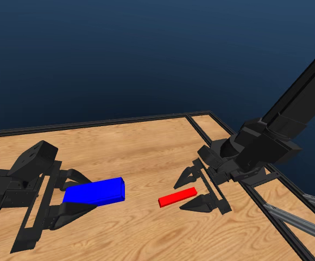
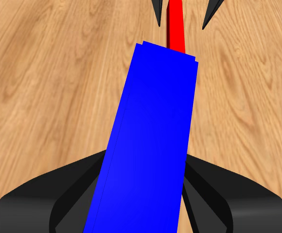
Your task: Insert peg into socket
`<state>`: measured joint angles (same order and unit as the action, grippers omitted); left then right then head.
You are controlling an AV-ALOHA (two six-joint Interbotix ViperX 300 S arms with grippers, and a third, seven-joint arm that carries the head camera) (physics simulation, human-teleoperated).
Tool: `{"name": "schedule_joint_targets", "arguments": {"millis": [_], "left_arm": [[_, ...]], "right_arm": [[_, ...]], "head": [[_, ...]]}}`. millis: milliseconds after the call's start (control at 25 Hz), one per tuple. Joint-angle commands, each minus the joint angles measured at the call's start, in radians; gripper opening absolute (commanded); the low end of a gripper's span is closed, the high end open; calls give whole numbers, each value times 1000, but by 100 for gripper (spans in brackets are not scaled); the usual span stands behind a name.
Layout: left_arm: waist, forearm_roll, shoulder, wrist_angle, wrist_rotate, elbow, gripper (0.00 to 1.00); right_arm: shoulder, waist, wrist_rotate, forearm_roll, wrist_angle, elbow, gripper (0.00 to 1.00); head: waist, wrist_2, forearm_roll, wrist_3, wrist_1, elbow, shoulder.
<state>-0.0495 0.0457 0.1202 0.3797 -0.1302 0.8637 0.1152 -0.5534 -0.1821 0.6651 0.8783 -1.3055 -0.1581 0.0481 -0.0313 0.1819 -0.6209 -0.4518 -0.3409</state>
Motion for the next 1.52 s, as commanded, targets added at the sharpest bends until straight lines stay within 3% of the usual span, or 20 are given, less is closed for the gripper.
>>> {"name": "schedule_joint_targets", "arguments": {"millis": [40,80,160,200,320,400,440,520,600,680,920,1120,1240,1400,1480,1520], "left_arm": [[0,-13,6,14,-17,-46,0],[0,-12,5,20,-23,-46,0],[-5,-14,-7,44,-41,-37,0],[-6,-14,-19,65,-52,-31,0],[-14,-18,-47,77,-69,-9,0],[-17,-16,-67,74,-71,5,0],[-18,-13,-83,76,-74,16,0],[-23,-7,-116,80,-77,39,0],[-30,7,-148,80,-80,62,0],[-40,20,-170,68,-76,77,0],[-67,63,-255,58,-52,134,0],[-98,94,-292,43,-32,164,0],[-111,106,-304,47,-18,170,0],[-120,117,-311,49,3,170,0],[-121,120,-320,47,13,160,0],[-120,119,-325,46,17,160,0]], "right_arm": [[10,-2,-10,1,13,-4,100],[87,-4,-63,-23,73,-12,100],[139,-4,-95,-38,63,16,100],[181,-11,-104,-37,70,18,0],[184,-19,-30,-4,92,48,0],[131,30,31,33,100,46,0],[108,4,65,33,108,52,0],[36,47,187,43,98,77,0],[-20,65,281,25,52,89,0],[-110,121,347,-7,-19,128,0],[-234,231,529,-51,-142,244,0],[-264,313,634,-110,-301,367,0],[-232,337,642,-158,-383,406,0],[-225,364,634,-193,-461,440,0],[-215,375,565,-248,-536,471,0],[-199,363,573,-230,-495,461,0]], "head": [[-37,-13,-5,-32,9,19,12],[-40,-17,-6,-41,9,21,16],[-43,-22,-7,-54,6,24,20],[-43,-25,-7,-64,5,25,22],[-39,-27,-6,-86,0,25,22],[-36,-27,-5,-92,2,25,19],[-32,-27,-4,-96,0,24,15],[-21,-27,-2,-100,2,21,7],[-5,-28,1,-103,5,18,-3],[11,-28,4,-105,10,15,-11],[86,-19,22,-140,12,2,-34],[157,-11,38,-162,14,-12,-44],[183,-10,43,-161,14,-19,-48],[207,-12,47,-151,14,-27,-53],[215,-14,48,-147,13,-31,-56],[217,-14,48,-145,12,-32,-57]]}}
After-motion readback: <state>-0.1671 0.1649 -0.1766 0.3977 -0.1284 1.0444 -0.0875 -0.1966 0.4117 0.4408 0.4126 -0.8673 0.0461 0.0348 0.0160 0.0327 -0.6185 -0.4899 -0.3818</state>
